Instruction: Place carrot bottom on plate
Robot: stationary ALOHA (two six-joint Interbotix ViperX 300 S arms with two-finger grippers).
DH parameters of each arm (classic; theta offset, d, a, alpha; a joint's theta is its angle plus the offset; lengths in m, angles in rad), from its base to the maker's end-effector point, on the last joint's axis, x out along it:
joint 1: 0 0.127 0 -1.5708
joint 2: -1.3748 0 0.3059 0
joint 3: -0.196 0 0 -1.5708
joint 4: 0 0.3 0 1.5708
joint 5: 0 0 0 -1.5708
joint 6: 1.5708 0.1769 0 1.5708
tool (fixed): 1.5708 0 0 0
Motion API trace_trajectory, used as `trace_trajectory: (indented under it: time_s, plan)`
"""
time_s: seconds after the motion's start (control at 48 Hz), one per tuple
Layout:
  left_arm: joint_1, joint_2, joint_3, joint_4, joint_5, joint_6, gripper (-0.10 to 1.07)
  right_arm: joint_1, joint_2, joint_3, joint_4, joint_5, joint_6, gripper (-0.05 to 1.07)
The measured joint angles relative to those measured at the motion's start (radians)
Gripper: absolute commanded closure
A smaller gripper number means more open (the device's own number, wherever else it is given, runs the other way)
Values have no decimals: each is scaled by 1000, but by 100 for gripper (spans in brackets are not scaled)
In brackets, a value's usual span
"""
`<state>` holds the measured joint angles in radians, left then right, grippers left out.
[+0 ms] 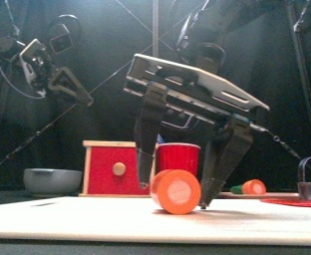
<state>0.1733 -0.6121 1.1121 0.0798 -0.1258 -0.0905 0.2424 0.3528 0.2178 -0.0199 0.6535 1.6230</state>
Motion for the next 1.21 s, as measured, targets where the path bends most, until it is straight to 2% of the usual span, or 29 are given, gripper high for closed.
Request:
trace_trajectory:
  time_s: [0.146, 0.292, 0.375, 0.521, 0.604, 0.688, 0.771, 0.875, 0.938, 1.042, 1.208]
  plan:
    - [0, -11, 0, -2, 0, -2, 46, -2, 0, 0, -20, 18, 0, 32]
    - [0, -11, 0, -14, 0, -2, 46, -2, -15, 0, -67, 46, -9, 33]
    - [0, -12, 0, -18, 0, -2, 46, -6, -81, 21, -120, 74, -29, 33]
    - [0, -11, -2, -28, 0, -2, 46, -46, -256, 137, -193, 201, -72, 33]
    - [0, -12, -8, -35, 0, -2, 46, -115, -374, 244, -215, 275, -109, 33]
    - [0, -11, -9, -41, 0, -2, 46, -204, -482, 353, -233, 282, -158, 33]
    - [0, -11, -18, -49, -2, 0, 46, -293, -560, 451, -238, 256, -222, 33]
    - [0, -12, -38, -52, -2, 2, 46, -459, -632, 597, -241, 184, -307, 33]
    - [0, -11, -49, -52, -2, 0, 46, -555, -637, 667, -242, 109, -348, 33]
    - [0, -6, -57, -58, -12, -3, 46, -661, -623, 744, -250, -49, -379, 33]
    - [0, 3, -57, -87, -66, -3, 46, -739, -555, 776, -291, -167, -379, 32]
